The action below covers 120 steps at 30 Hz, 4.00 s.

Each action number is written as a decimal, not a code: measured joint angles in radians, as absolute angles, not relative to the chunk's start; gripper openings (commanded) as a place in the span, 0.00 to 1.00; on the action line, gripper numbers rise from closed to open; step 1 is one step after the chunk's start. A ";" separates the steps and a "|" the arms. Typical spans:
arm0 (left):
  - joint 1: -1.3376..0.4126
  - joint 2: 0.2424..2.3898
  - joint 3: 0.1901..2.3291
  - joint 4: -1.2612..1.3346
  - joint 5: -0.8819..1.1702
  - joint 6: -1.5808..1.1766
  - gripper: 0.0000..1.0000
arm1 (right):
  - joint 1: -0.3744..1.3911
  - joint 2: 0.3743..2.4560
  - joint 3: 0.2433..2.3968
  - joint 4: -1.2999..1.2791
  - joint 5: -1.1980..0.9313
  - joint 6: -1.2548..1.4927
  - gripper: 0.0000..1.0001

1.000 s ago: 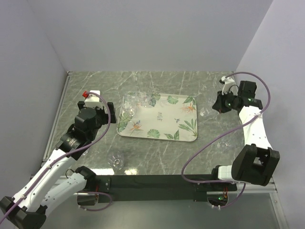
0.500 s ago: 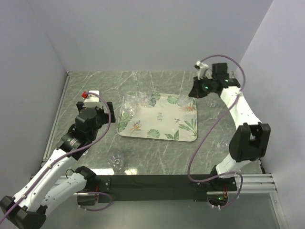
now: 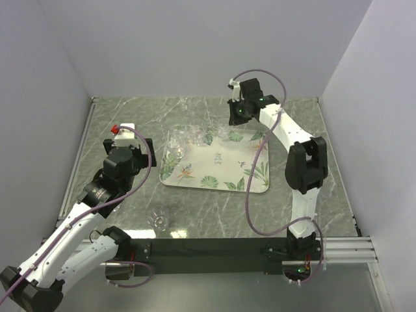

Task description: Place the glasses into the tray

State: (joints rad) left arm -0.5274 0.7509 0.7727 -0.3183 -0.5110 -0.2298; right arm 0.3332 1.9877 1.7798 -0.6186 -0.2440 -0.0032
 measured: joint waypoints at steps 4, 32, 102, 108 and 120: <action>-0.527 0.751 0.773 -0.318 -0.517 -0.230 0.99 | 0.364 2.069 1.853 -0.629 -0.194 0.019 0.03; -0.527 0.751 0.772 -0.318 -0.522 -0.230 0.99 | 0.424 2.230 1.986 -0.683 -0.089 0.021 0.33; -0.534 0.707 0.761 -0.882 0.153 -0.933 0.86 | 0.018 1.002 0.876 -0.591 -0.732 -0.406 0.70; -0.560 0.730 0.735 -0.908 0.133 -0.941 0.82 | 0.012 1.002 0.876 -0.590 -0.732 -0.405 0.70; -0.785 0.878 0.710 -0.899 0.005 -1.028 0.73 | 0.012 1.003 0.876 -0.590 -0.731 -0.405 0.70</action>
